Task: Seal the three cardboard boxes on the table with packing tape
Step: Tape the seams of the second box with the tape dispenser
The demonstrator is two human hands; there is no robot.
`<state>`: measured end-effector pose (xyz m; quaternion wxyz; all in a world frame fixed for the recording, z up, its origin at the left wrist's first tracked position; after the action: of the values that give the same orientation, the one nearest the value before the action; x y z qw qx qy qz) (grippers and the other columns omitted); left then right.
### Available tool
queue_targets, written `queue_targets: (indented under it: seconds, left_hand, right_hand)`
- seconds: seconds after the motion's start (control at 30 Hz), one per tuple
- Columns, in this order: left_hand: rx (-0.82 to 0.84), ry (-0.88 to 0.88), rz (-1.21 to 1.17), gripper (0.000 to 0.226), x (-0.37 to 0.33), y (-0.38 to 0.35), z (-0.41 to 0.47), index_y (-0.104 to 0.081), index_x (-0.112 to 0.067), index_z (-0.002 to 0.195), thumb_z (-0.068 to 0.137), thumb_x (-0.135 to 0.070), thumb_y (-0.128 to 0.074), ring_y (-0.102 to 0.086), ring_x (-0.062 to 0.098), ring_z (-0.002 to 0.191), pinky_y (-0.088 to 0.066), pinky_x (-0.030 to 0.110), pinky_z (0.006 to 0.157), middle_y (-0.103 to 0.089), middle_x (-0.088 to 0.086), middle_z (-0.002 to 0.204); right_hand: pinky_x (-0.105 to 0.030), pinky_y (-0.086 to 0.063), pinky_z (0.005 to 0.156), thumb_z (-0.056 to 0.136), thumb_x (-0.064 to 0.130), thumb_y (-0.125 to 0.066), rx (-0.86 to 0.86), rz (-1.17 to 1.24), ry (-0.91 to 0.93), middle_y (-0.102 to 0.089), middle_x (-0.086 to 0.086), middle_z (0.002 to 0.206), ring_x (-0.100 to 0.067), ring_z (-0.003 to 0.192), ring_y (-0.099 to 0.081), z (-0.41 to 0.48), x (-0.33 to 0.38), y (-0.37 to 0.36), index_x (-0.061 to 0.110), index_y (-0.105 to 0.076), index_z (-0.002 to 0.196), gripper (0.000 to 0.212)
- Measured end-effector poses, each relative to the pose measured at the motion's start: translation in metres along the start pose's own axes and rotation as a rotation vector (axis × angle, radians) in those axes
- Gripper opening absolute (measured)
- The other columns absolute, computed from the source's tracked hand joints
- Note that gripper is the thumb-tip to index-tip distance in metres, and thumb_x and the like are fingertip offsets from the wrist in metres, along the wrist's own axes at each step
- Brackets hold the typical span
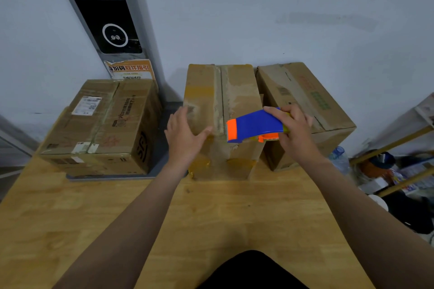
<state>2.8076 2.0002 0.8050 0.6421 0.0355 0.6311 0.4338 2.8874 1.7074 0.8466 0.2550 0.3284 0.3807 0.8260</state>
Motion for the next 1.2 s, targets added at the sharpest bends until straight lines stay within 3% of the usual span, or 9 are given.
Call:
queue_targets:
  seconds: [0.1,0.23,0.43,0.53,0.63,0.77,1.03,1.2]
  left_hand:
    - [0.139,-0.087,0.238,0.109,-0.019,-0.018,0.013,-0.021,-0.031,0.159,0.074,-0.068,-0.077,-0.003,0.023,0.158,0.0,0.062,0.123,-0.021,-0.001,0.168]
    - [0.257,-0.065,0.361,0.117,-0.013,-0.032,0.027,-0.018,-0.03,0.161,0.07,-0.073,-0.077,-0.008,0.019,0.158,-0.005,0.06,0.125,-0.022,-0.001,0.169]
    - [0.289,-0.049,0.372,0.12,-0.004,-0.032,0.031,-0.016,-0.03,0.161,0.068,-0.074,-0.077,-0.01,0.02,0.157,-0.01,0.062,0.124,-0.019,0.0,0.169]
    - [0.314,-0.02,0.387,0.121,-0.001,-0.032,0.034,-0.011,-0.033,0.162,0.068,-0.076,-0.075,-0.007,0.02,0.158,-0.006,0.064,0.123,-0.015,0.0,0.17]
    - [0.36,0.003,0.39,0.121,-0.004,-0.033,0.035,-0.005,-0.04,0.161,0.069,-0.075,-0.076,0.001,0.018,0.158,0.001,0.068,0.121,-0.007,-0.007,0.171]
    - [0.399,0.038,0.364,0.126,-0.003,-0.033,0.037,0.0,-0.045,0.16,0.066,-0.075,-0.077,0.011,0.017,0.157,0.007,0.071,0.118,0.0,-0.013,0.171]
    - [0.391,0.038,0.353,0.121,-0.004,-0.033,0.038,-0.007,-0.045,0.16,0.066,-0.076,-0.077,0.009,0.013,0.157,0.007,0.074,0.116,-0.004,-0.02,0.169]
    - [0.386,0.055,0.364,0.122,-0.002,-0.032,0.039,-0.008,-0.044,0.161,0.066,-0.076,-0.078,0.008,0.012,0.157,0.007,0.075,0.116,-0.005,-0.019,0.17]
  right_hand:
    - [-0.038,-0.024,0.096,0.096,0.018,-0.064,-0.005,-0.004,0.001,-0.049,-0.007,0.124,-0.021,0.122,-0.044,0.001,0.001,0.002,0.043,-0.041,0.144,0.059]
    - [-0.035,-0.023,0.095,0.093,0.018,-0.07,-0.008,-0.008,0.005,-0.049,-0.006,0.123,-0.023,0.119,-0.046,0.0,-0.001,0.001,0.042,-0.043,0.144,0.063]
    - [-0.038,-0.027,0.097,0.093,0.022,-0.07,0.052,-0.027,0.04,-0.05,-0.008,0.125,-0.018,0.119,-0.037,0.003,0.005,0.005,0.041,-0.041,0.147,0.065]
    - [-0.045,-0.035,0.093,0.087,0.014,-0.076,0.088,-0.041,0.108,-0.054,-0.011,0.12,-0.016,0.111,-0.033,0.005,0.004,0.014,0.041,-0.039,0.147,0.075]
    - [-0.049,-0.034,0.095,0.085,0.02,-0.077,0.139,-0.066,0.198,-0.054,-0.008,0.117,-0.015,0.109,-0.038,0.008,0.001,0.021,0.044,-0.037,0.148,0.078]
    - [-0.042,-0.026,0.097,0.085,0.02,-0.077,0.166,-0.079,0.178,-0.052,-0.006,0.123,-0.017,0.114,-0.041,0.007,-0.018,0.026,0.048,-0.032,0.149,0.084]
    - [-0.039,-0.03,0.096,0.082,0.014,-0.08,0.101,-0.049,0.153,-0.052,-0.01,0.124,-0.026,0.113,-0.048,-0.009,-0.073,0.041,0.045,-0.03,0.15,0.09]
    - [-0.033,-0.024,0.094,0.085,0.016,-0.079,0.129,-0.079,0.169,-0.048,-0.006,0.128,-0.036,0.113,-0.05,-0.004,-0.081,0.03,0.052,-0.026,0.151,0.092]
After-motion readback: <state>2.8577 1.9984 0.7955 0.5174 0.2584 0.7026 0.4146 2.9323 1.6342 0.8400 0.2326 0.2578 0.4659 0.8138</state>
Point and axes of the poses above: each hand's wrist, its own z-axis towards the middle knuckle, its own y-axis out of the back of the hand, x = y × z, the point moved 6 cm from there along z, towards the middle knuckle
